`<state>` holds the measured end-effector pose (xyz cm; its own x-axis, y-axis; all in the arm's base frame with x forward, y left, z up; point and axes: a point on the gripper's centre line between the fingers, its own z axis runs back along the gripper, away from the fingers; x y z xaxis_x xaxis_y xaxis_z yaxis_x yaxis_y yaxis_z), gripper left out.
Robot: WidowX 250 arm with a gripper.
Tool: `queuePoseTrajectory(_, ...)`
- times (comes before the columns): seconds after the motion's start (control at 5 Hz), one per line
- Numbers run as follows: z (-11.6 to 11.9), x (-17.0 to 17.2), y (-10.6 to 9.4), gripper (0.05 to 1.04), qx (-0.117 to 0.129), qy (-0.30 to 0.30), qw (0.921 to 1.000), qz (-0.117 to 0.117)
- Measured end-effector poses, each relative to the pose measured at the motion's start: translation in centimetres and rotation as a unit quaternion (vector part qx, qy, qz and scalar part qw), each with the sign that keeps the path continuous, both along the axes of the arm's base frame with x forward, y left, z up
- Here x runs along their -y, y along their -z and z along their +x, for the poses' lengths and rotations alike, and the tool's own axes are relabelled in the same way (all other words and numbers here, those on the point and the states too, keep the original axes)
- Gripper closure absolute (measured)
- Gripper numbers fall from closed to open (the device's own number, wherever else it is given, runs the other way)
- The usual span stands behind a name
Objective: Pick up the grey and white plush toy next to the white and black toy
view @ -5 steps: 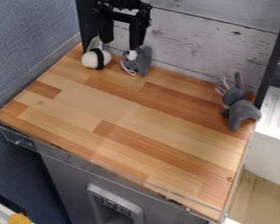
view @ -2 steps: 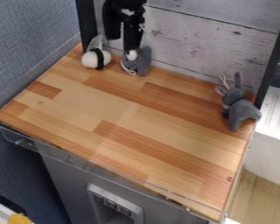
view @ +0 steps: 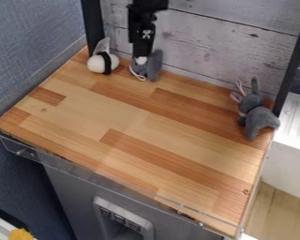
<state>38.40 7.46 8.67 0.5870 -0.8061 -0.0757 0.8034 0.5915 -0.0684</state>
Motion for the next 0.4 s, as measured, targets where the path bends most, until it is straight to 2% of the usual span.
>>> queuePoseTrajectory(0.2, 0.6, 0.0, 2.2, 0.087, -0.001, 0.034, 0.9994, -0.004)
queuePoseTrajectory(0.4, 0.6, 0.0, 4.4, 0.087, 0.000, 0.004, 1.0000, -0.002)
